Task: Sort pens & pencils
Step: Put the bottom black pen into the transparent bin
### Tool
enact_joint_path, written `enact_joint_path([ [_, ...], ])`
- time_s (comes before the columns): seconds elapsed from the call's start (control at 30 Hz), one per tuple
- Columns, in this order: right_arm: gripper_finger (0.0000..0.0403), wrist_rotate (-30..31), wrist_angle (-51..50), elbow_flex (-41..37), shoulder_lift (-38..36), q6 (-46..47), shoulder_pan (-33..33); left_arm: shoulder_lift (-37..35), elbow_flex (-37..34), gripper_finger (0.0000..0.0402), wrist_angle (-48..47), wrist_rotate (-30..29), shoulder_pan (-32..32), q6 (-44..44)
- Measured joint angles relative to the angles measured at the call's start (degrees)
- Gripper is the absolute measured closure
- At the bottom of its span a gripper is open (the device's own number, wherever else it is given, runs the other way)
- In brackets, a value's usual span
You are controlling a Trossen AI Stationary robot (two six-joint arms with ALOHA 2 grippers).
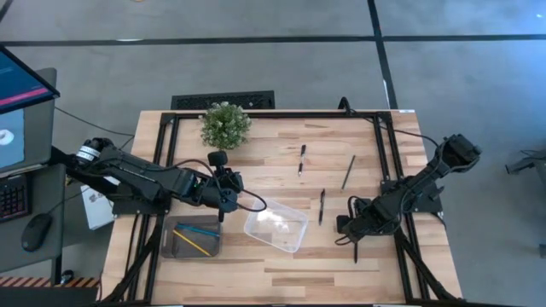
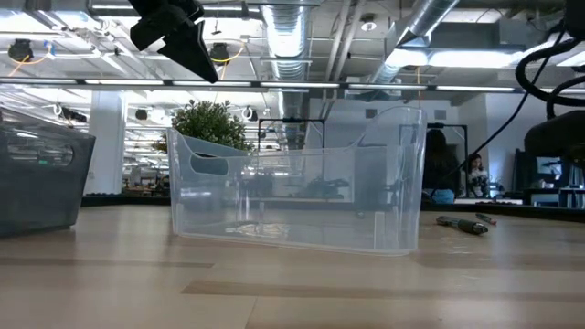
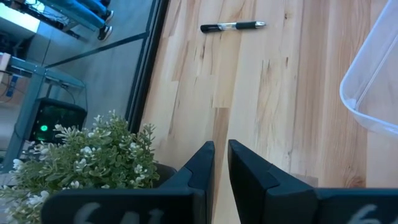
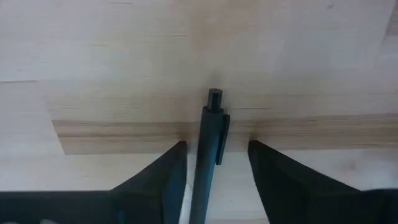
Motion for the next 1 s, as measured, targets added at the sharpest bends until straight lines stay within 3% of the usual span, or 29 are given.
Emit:
enact_joint_path([
  [0.33,0.0267,0.3,-0.2,0.0,0.0,-2.0,-0.2,0.0,0.0,0.0365,0.0,0.0,0.0,0.0],
  [1.0,0.0274,1.7,0.5,-0.1,0.0,-1.5,-0.3,0.0,0.0,0.0365,0.0,0.0,0.0,-0.3],
])
